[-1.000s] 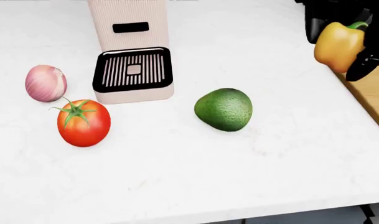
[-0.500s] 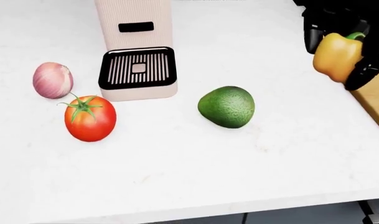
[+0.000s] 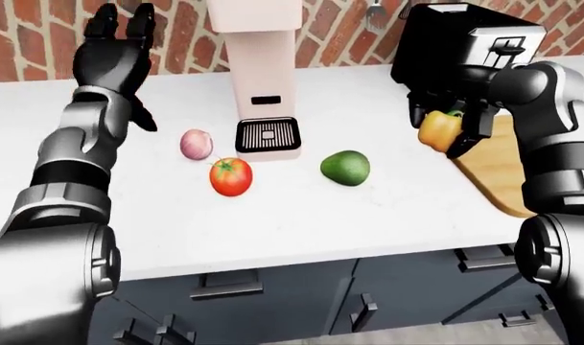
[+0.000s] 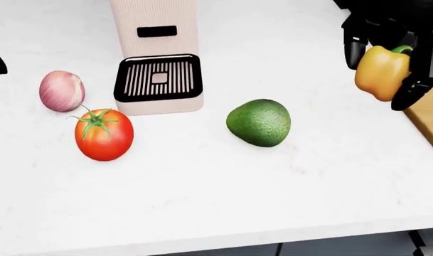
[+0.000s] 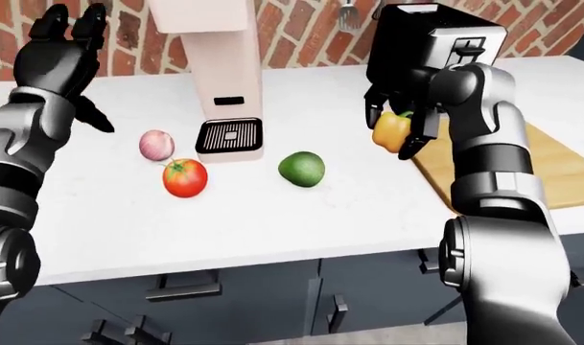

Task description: Place the avocado, onion, tomato and bell pepper on the cutting board.

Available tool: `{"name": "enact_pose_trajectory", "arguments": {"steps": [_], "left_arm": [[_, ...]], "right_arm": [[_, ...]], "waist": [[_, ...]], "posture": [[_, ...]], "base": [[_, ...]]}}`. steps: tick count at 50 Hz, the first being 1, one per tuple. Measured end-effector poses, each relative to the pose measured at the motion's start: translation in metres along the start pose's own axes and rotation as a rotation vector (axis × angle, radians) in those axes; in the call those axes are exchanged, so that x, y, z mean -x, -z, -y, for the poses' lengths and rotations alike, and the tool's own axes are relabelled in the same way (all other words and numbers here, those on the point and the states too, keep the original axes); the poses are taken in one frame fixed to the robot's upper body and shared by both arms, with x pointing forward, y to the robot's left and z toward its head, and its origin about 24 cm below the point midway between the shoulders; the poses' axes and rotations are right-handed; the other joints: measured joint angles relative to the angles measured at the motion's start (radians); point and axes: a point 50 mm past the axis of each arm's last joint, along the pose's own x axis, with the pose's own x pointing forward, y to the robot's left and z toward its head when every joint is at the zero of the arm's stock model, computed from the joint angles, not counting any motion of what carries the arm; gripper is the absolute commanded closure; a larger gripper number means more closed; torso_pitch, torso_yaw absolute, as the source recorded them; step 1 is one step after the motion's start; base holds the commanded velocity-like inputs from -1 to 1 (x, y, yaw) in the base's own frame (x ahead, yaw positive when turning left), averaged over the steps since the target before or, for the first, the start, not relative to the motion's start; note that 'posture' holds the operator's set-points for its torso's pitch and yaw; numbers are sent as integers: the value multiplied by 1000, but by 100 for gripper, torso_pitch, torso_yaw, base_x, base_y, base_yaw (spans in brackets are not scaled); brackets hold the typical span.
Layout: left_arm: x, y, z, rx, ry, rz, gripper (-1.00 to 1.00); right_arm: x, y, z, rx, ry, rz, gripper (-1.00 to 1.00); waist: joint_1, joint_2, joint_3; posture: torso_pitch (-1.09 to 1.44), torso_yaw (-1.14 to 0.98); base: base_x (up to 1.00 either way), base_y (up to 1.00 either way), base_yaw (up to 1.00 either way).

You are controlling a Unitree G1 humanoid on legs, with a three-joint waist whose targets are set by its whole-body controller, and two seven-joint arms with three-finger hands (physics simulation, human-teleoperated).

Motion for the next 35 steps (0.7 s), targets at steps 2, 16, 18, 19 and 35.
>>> {"name": "enact_pose_trajectory", "arguments": {"steps": [2, 16, 18, 19, 35], "left_arm": [[0, -1, 2, 27, 41, 16, -100], [12, -8, 31, 19, 227, 87, -100], [14, -10, 36, 19, 246, 89, -100], [15, -10, 39, 18, 254, 92, -100], [17, -23, 53, 5, 295, 114, -100]], "right_arm": [[0, 0, 0, -1, 1, 0, 100], [-1, 2, -3, -3, -11, -6, 100], [-1, 2, -3, -3, -9, -6, 100], [-1, 2, -3, -2, -8, -5, 100], [-2, 5, -9, -8, -18, -9, 100]], "waist": [[0, -1, 0], [2, 0, -3], [2, -2, -2], [2, -2, -2], [6, -4, -7]], "posture": [[0, 0], [0, 0], [0, 0], [0, 0], [0, 0]], "base": [[0, 0, 0], [0, 0, 0], [0, 0, 0], [0, 0, 0], [0, 0, 0]]}}
